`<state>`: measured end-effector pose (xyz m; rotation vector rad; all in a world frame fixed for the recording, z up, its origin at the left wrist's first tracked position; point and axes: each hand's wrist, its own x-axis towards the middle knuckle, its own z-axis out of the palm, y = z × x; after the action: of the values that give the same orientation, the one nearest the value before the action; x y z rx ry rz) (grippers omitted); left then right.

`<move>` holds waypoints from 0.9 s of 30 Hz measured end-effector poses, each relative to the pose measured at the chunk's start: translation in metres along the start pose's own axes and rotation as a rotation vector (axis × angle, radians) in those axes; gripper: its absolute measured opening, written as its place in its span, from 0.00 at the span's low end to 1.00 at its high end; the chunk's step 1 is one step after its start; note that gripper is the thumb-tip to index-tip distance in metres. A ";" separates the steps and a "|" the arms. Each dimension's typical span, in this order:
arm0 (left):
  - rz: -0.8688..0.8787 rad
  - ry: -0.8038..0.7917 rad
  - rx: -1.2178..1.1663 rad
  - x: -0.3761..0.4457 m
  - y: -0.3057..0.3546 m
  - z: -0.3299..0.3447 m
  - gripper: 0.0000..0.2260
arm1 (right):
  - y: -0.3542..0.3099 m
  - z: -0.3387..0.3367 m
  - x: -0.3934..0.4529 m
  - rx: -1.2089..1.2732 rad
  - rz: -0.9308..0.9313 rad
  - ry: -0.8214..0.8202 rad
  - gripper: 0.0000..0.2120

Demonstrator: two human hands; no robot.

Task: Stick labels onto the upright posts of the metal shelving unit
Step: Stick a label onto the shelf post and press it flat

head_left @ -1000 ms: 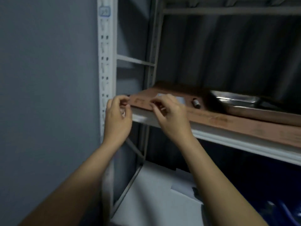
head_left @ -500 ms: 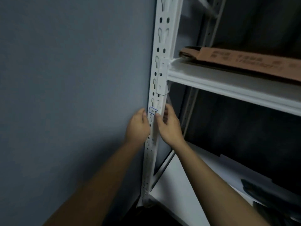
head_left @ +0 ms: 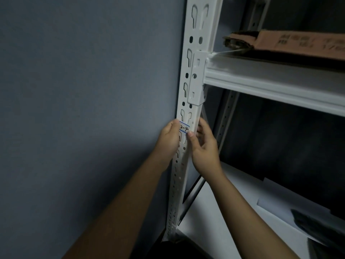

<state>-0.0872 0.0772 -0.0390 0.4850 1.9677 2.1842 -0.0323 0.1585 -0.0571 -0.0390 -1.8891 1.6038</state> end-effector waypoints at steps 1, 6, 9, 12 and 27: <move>-0.017 -0.013 -0.018 0.001 0.000 0.000 0.13 | 0.000 0.000 0.000 0.000 -0.001 0.000 0.18; -0.039 -0.013 -0.065 0.003 -0.004 0.002 0.14 | 0.007 0.001 0.002 -0.017 -0.007 0.002 0.19; -0.020 -0.051 -0.089 0.004 -0.006 0.003 0.16 | 0.009 0.003 0.002 -0.013 -0.004 0.008 0.19; -0.018 -0.081 -0.107 0.001 -0.004 0.001 0.20 | 0.007 0.002 0.003 -0.014 0.007 0.015 0.19; -0.141 -0.058 -0.174 0.005 -0.005 -0.004 0.13 | 0.004 0.008 -0.003 0.027 0.026 0.030 0.18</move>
<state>-0.0934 0.0755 -0.0436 0.3678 1.7075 2.2010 -0.0355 0.1511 -0.0622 -0.0762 -1.8508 1.6365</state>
